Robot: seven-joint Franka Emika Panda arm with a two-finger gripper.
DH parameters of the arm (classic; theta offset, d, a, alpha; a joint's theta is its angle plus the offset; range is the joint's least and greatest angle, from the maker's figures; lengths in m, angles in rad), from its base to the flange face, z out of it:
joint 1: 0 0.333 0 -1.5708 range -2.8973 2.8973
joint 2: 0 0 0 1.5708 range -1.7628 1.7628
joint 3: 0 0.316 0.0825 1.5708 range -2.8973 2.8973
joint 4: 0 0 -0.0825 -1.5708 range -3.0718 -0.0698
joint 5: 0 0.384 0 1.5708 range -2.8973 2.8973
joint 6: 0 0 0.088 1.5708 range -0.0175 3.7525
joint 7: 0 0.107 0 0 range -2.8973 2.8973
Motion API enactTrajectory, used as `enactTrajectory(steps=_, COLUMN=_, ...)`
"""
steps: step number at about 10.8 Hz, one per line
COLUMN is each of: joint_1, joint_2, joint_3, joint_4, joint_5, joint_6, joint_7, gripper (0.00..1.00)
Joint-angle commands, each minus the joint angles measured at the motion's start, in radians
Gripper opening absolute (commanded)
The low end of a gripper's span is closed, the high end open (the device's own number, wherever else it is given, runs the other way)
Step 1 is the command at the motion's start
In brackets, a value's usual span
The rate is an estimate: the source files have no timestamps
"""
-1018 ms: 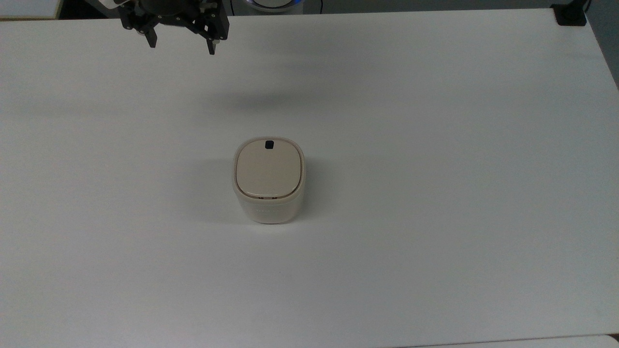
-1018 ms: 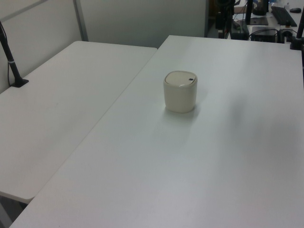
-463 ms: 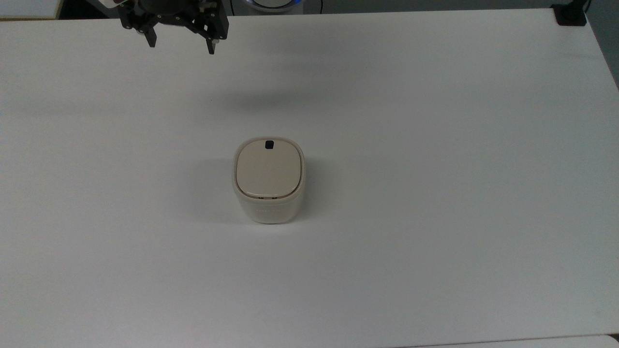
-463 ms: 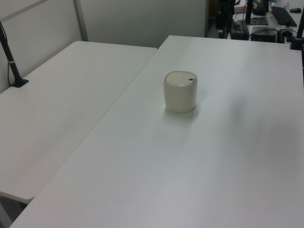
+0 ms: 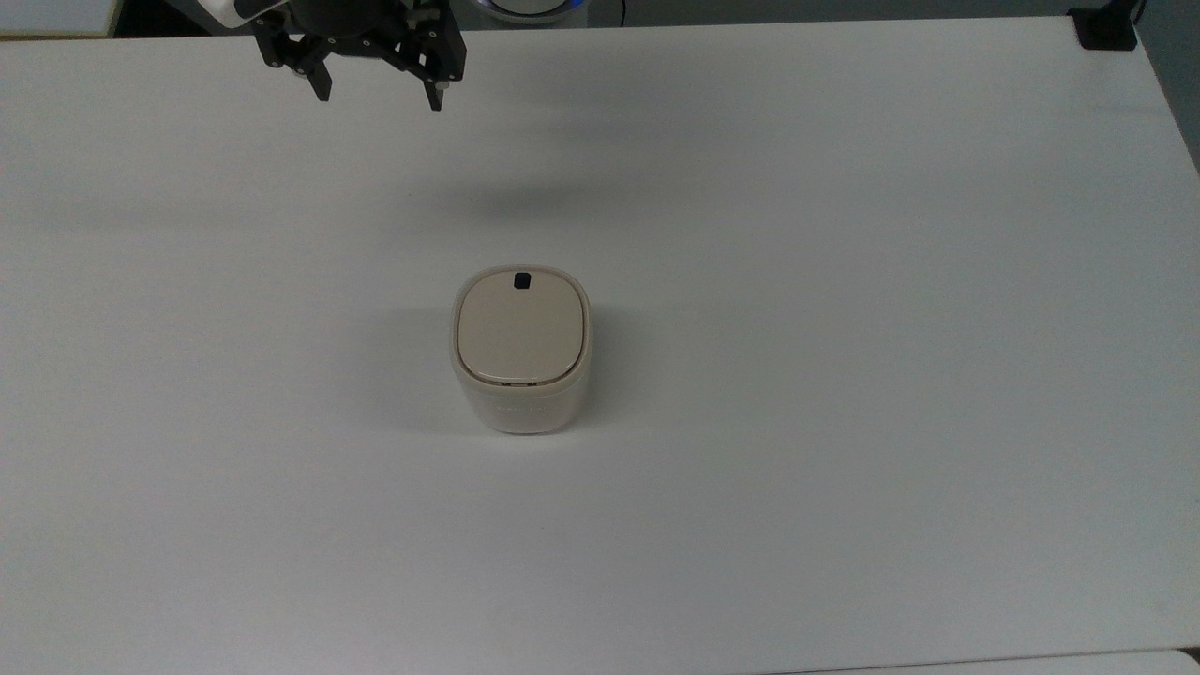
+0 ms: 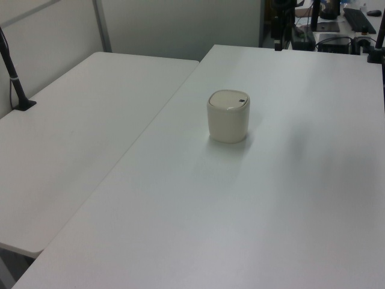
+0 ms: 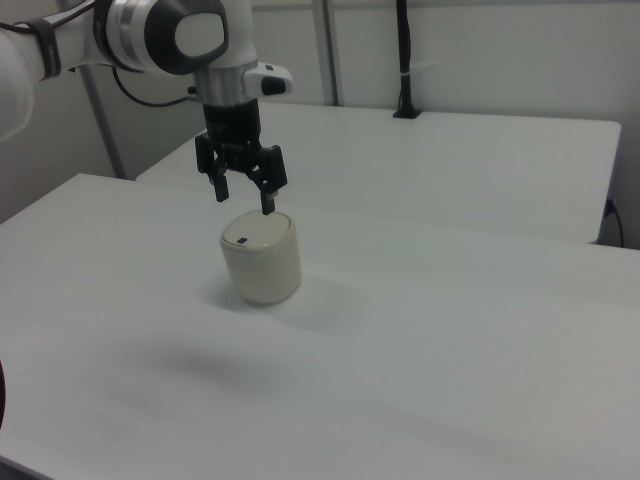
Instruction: Open the trash bin
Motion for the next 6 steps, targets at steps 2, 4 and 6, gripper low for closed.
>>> enactTrajectory(steps=2, joint_1=0.003, joint_2=-0.003, joint_3=0.003, joint_4=-0.017, joint_5=0.02, joint_6=0.065, joint_7=0.056, gripper=1.0)
enactTrajectory(steps=4, joint_1=0.007, joint_2=0.003, joint_3=0.009, joint_4=-0.019, joint_5=0.011, joint_6=0.065, joint_7=0.05, gripper=0.93)
enactTrajectory(steps=6, joint_1=0.034, joint_2=0.038, joint_3=0.01, joint_4=-0.016, joint_5=0.023, joint_6=0.069, joint_7=0.058, gripper=0.46)
